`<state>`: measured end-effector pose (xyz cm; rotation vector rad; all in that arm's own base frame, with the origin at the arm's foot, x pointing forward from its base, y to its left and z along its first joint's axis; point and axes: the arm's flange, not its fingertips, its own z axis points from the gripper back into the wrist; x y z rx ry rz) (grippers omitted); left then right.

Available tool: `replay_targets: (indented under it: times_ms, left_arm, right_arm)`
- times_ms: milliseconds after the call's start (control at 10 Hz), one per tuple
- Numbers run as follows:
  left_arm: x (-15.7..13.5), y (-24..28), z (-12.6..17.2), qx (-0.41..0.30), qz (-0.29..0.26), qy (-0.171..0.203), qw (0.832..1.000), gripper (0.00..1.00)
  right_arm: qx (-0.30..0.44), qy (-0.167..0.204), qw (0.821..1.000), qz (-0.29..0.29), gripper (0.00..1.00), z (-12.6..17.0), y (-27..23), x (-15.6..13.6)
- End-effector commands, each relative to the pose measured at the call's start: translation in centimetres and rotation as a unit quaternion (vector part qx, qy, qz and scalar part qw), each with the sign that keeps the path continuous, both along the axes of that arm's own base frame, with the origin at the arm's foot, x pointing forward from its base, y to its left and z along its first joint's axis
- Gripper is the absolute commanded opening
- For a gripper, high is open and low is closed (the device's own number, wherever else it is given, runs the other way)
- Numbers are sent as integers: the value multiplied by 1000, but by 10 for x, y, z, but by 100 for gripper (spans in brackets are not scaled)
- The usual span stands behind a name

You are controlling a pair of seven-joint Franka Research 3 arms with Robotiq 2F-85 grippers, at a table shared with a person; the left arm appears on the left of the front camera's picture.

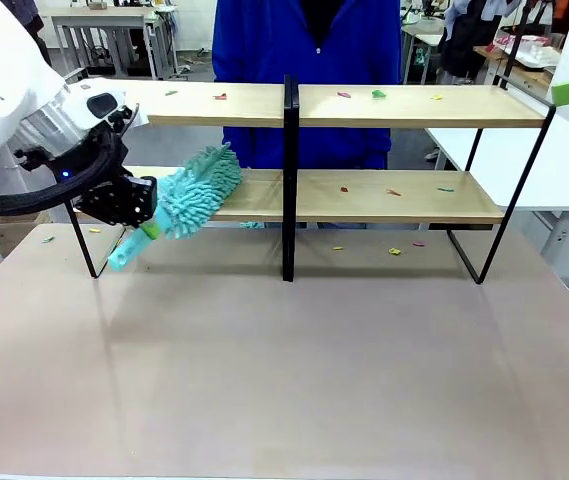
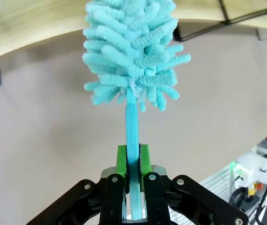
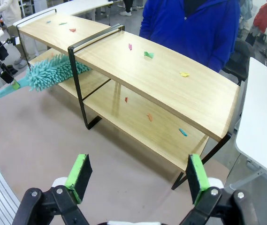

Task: Clean the shelves.
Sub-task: Clean a randomly selected level of the Shelf with the Duster.

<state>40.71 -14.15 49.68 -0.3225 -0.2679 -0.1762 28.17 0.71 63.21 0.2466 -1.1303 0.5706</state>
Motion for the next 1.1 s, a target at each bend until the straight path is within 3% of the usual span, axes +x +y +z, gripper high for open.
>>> replay_targets:
  times_ms: [0, 400, 500, 600, 800, 1000]
  left_arm:
    - [-4, 24, 12, 39, 55, 41, 997, 0]
    - [-10, 95, 22, 120, 192, 56, 972, 0]
    - [-14, 106, 26, 136, 218, 54, 965, 0]
    - [-18, 110, 30, 139, 237, 26, 961, 0]
    - [-25, 105, 36, 115, 202, -1, 973, 0]
    - [-31, 102, 37, 93, 160, 2, 983, 0]
  right_arm:
    - [0, -1, 1000, 0, 100, 0, 0, 1]
    - [0, -1, 1000, 0, 100, 0, 0, 1]
    - [0, -1, 1000, 0, 100, 0, 0, 1]
    - [0, -1, 1000, 0, 100, 0, 0, 1]
    - [0, -1, 1000, 0, 100, 0, 0, 1]
    - [0, -1, 1000, 0, 100, 0, 0, 1]
